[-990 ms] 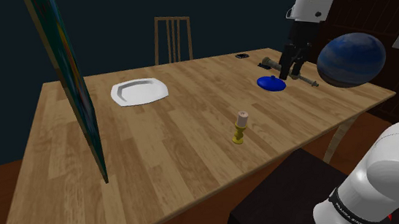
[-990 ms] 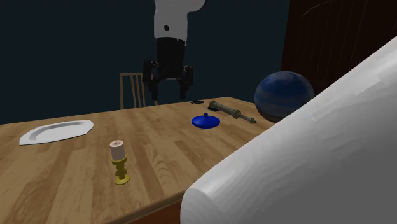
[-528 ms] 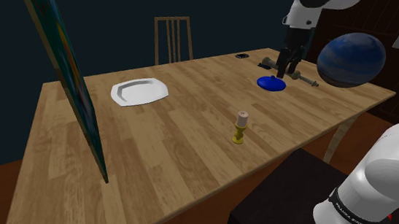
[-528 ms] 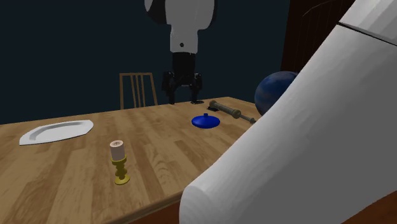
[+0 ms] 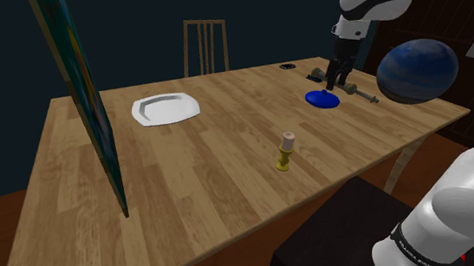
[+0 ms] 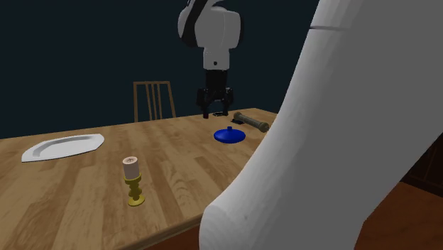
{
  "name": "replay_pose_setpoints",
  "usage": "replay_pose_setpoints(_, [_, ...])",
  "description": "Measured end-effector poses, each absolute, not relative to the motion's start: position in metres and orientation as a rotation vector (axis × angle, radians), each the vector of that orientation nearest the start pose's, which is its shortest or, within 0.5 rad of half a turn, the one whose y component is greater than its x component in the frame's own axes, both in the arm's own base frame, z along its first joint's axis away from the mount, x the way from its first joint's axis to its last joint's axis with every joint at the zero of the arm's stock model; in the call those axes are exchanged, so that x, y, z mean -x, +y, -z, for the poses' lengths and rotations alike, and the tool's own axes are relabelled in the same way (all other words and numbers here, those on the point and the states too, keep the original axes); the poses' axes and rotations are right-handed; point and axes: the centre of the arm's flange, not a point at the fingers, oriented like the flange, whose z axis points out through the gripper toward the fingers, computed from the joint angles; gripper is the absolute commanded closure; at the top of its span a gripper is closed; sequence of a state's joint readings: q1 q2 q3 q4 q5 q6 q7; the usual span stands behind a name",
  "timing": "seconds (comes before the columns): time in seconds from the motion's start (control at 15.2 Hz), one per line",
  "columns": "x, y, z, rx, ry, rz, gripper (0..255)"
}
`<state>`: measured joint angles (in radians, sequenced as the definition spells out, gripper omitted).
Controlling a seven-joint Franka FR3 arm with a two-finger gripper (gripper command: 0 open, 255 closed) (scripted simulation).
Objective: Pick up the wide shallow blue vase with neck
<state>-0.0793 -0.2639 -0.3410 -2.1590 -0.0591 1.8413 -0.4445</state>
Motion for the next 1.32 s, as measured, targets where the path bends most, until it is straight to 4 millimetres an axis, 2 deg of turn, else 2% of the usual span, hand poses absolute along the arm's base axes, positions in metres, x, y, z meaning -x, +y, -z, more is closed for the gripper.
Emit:
replay_pose_setpoints(0.59, [-0.487, -0.302, -0.458, 3.12, -0.102, -0.066, 0])
replay_pose_setpoints(0.92, [-0.52, -0.351, -0.445, 3.14, -0.113, -0.062, 0])
replay_pose_setpoints(1.06, [-0.525, -0.363, -0.437, 3.144, -0.116, -0.061, 0])
replay_pose_setpoints(1.32, [-0.528, -0.366, -0.418, 3.146, -0.118, -0.061, 0])
